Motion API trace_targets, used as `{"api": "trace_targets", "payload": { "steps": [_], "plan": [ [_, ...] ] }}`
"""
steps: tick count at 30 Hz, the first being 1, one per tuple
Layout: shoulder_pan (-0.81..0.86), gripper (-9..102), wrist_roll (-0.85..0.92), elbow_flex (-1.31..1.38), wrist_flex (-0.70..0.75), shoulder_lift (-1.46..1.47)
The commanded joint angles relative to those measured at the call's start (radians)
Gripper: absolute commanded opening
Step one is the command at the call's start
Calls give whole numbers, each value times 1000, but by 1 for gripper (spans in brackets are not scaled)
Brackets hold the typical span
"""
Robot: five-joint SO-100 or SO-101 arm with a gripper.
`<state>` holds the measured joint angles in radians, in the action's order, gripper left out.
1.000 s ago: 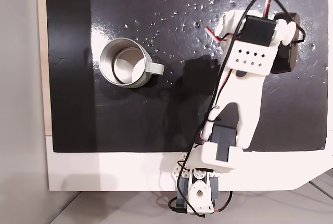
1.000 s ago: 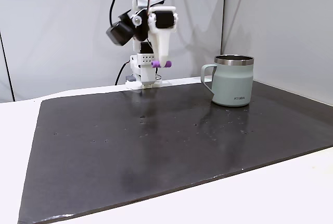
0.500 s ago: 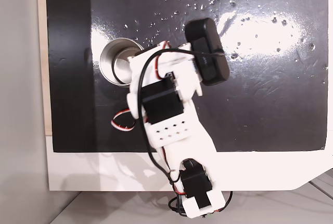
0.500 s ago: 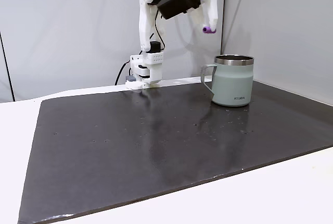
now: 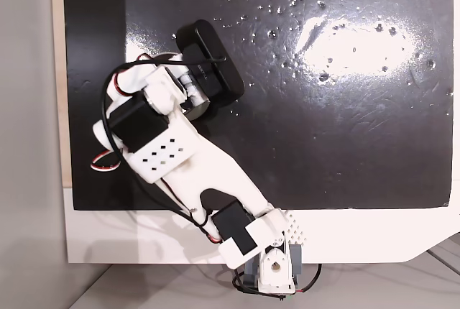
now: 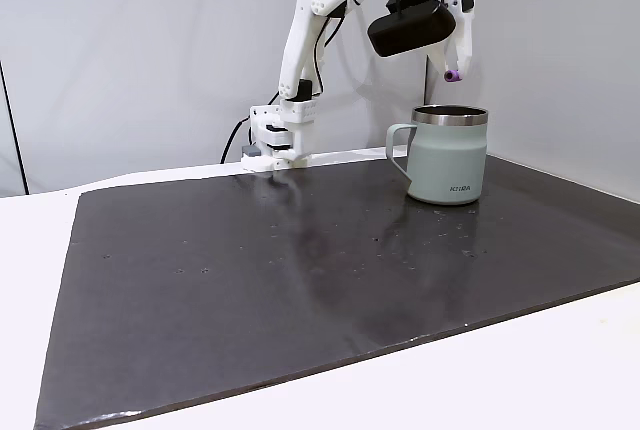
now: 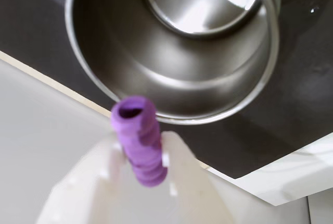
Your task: Grasp a pengrip and put it in the cup.
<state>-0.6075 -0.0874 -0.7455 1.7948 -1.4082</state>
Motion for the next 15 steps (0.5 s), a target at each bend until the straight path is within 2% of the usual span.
{"api": "trace_targets", "payload": {
  "steps": [1,4,6,15],
  "plan": [
    [3,3,-8,52,0,-11],
    [12,24,-6,48,0,-21],
    [15,29,-5,43,0,-28],
    [17,29,23,32,0,-34]
  ]
}}
